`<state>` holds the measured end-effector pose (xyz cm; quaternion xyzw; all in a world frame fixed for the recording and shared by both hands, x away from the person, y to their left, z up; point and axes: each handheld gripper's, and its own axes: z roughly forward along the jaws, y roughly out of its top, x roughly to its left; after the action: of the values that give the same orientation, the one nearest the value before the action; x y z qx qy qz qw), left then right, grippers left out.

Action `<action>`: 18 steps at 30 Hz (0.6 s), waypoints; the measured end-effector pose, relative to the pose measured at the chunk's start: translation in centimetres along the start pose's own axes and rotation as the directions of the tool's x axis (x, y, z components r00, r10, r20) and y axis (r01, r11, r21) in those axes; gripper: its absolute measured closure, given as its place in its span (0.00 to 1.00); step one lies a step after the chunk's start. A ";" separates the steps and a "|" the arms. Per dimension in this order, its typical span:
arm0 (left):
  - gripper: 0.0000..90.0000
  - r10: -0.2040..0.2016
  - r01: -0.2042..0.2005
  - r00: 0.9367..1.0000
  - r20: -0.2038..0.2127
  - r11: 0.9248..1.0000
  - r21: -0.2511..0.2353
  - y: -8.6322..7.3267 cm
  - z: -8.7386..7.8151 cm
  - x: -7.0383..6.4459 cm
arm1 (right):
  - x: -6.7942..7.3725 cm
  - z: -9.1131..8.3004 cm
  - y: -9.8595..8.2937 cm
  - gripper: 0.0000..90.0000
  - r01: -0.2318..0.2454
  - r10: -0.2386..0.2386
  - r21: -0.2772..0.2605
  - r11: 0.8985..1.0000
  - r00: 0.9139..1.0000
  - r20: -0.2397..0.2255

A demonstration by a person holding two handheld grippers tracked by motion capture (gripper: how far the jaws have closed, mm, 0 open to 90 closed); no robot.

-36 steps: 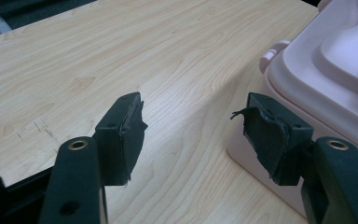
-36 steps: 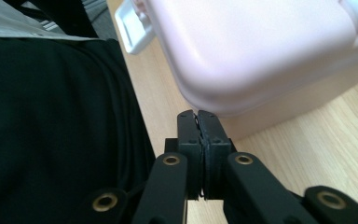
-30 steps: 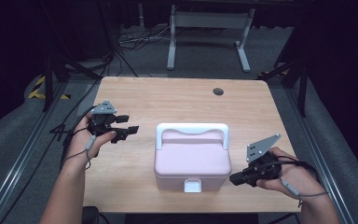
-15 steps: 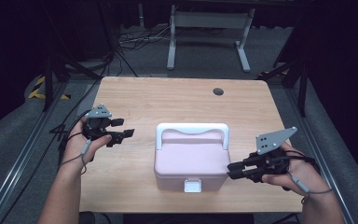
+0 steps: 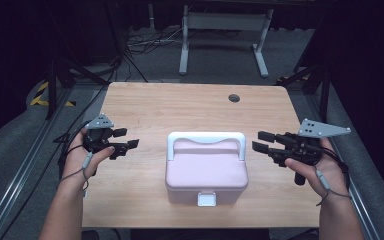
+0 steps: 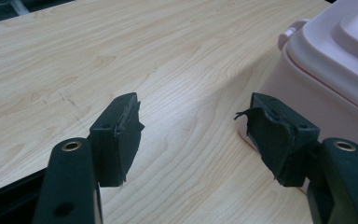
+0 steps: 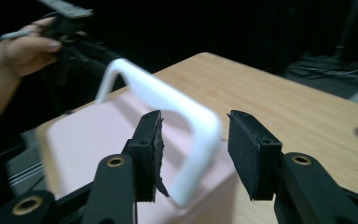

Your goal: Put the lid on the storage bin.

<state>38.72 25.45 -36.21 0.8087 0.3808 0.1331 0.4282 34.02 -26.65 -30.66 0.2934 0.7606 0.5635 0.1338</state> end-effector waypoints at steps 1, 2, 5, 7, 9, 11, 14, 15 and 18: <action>0.39 0.002 -0.002 1.000 -0.003 1.000 0.002 0.0 0.0 0.1 | -0.4 -0.1 -0.1 0.60 -0.005 0.005 -0.004 1.000 1.000 0.022; 0.39 0.001 -0.001 1.000 -0.005 1.000 0.003 0.0 0.1 0.1 | -0.6 -0.3 -0.2 0.60 -0.010 0.010 -0.002 1.000 0.999 0.036; 0.39 0.000 0.001 1.000 -0.012 1.000 0.008 0.0 0.3 0.2 | -1.5 -0.7 -0.4 0.60 -0.020 0.021 -0.005 1.000 0.996 0.087; 0.39 -0.002 0.002 1.000 -0.024 1.000 0.009 -0.1 0.4 0.4 | -2.0 -1.2 -0.5 0.60 -0.034 0.035 -0.013 0.999 0.993 0.115; 0.38 -0.002 0.003 0.999 -0.038 1.000 0.020 -0.1 0.6 0.6 | -2.3 -1.6 -0.6 0.60 -0.048 0.050 -0.018 0.999 0.990 0.135; 0.38 0.003 -0.001 0.999 -0.048 1.000 0.028 -0.2 0.7 0.7 | -2.4 -1.7 -0.6 0.60 -0.055 0.058 -0.020 0.998 0.988 0.144; 0.38 0.007 -0.005 0.998 -0.061 0.999 0.035 -0.1 0.9 0.8 | -3.2 -2.3 -0.9 0.60 -0.079 0.080 -0.013 0.997 0.975 0.205; 0.37 0.005 -0.003 0.998 -0.060 0.999 0.035 -0.1 0.9 0.8 | -3.5 -2.5 -1.1 0.60 -0.093 0.089 0.004 0.996 0.967 0.240; 0.37 0.004 -0.001 0.998 -0.061 0.999 0.039 -0.1 1.0 0.9 | -4.4 -2.7 -1.8 0.59 -0.118 0.095 0.056 0.991 0.944 0.317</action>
<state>39.84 25.47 -36.98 0.8130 0.3951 0.1508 0.4002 35.56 -31.73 -32.02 0.4244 0.7332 0.4875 0.2112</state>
